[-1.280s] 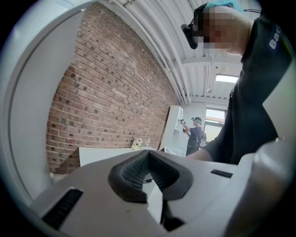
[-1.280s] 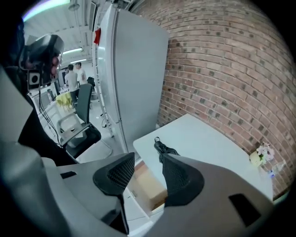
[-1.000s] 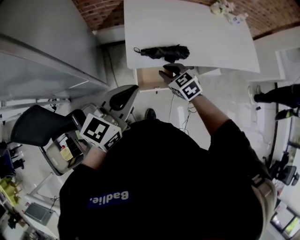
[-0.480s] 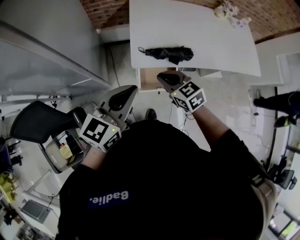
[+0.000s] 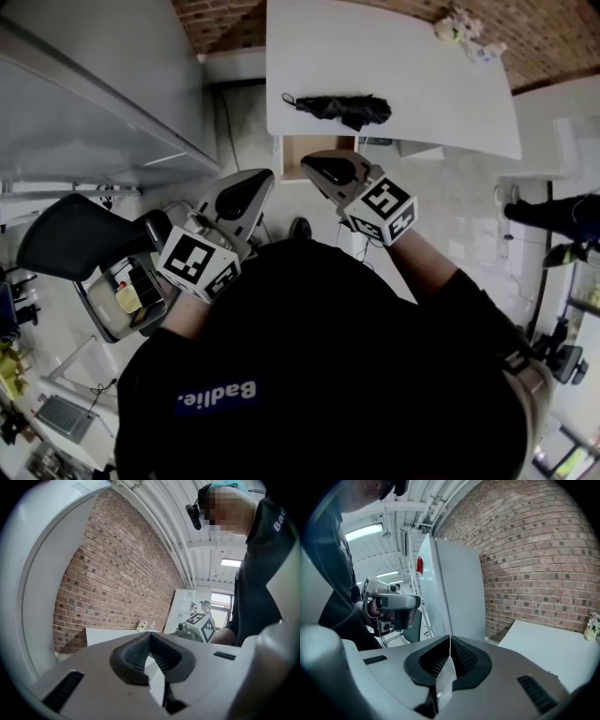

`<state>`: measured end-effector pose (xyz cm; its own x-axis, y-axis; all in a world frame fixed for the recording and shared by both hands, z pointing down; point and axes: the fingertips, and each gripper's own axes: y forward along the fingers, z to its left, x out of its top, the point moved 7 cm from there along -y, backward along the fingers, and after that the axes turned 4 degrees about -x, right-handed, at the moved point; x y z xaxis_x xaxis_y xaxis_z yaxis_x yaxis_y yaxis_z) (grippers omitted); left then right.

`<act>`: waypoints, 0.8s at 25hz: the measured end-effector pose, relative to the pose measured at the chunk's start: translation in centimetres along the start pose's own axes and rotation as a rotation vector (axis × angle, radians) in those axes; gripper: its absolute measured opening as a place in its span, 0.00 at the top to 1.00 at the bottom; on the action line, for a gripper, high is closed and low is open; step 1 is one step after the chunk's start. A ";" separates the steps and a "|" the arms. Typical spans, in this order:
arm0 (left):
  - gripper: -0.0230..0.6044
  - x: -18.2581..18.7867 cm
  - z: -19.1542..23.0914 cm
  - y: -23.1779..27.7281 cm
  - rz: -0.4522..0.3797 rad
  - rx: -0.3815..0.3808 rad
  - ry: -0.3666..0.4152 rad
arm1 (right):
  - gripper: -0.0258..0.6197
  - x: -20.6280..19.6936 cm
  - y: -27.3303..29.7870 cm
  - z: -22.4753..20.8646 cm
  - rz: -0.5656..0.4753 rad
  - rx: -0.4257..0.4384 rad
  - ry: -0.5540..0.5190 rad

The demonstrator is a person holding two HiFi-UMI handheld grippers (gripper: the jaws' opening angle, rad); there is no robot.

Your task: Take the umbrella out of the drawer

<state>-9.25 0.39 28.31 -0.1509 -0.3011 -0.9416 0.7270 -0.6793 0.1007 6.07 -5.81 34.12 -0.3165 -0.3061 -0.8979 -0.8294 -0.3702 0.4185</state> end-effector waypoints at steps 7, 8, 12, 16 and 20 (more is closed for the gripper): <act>0.96 -0.3 0.1 -0.2 0.014 -0.004 -0.002 | 0.91 1.9 -0.6 1.4 -0.055 0.050 -0.009; 0.96 -0.3 0.1 -0.2 0.012 -0.003 -0.003 | 0.91 2.0 -0.6 1.5 -0.057 0.052 -0.006; 0.96 0.0 0.1 0.0 -0.001 -0.002 -0.008 | 0.91 2.4 -0.8 1.8 -0.069 0.074 -0.017; 0.96 -0.2 0.1 -0.2 0.004 -0.004 0.007 | 0.91 2.9 -1.0 2.3 -0.085 0.090 -0.024; 0.96 -0.1 -0.2 -0.3 -0.002 -0.002 0.003 | 0.91 3.4 -1.1 2.9 -0.113 0.111 -0.040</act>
<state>-9.28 0.76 28.33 -0.1499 -0.2976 -0.9428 0.7278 -0.6787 0.0985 4.59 -3.87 30.19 -0.2346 -0.2319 -0.9440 -0.9057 -0.3006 0.2989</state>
